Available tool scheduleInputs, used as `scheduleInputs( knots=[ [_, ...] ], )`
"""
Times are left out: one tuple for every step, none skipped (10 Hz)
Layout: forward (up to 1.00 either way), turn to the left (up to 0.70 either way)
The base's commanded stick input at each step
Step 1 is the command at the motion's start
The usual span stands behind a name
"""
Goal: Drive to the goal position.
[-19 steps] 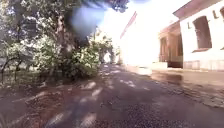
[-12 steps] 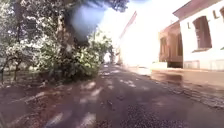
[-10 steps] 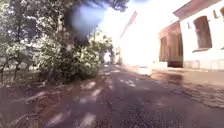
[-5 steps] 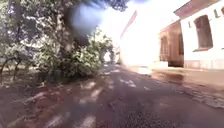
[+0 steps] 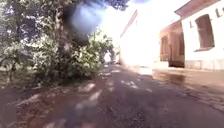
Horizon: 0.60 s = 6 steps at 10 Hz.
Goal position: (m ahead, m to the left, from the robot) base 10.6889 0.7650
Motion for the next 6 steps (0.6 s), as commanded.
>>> scheduleInputs(
  knots=[
    [0.3, -0.6],
    [0.3, -0.6],
    [0.3, -0.6],
    [0.3, -0.6],
    [0.3, -0.6],
    [0.3, -0.6]
  ],
)
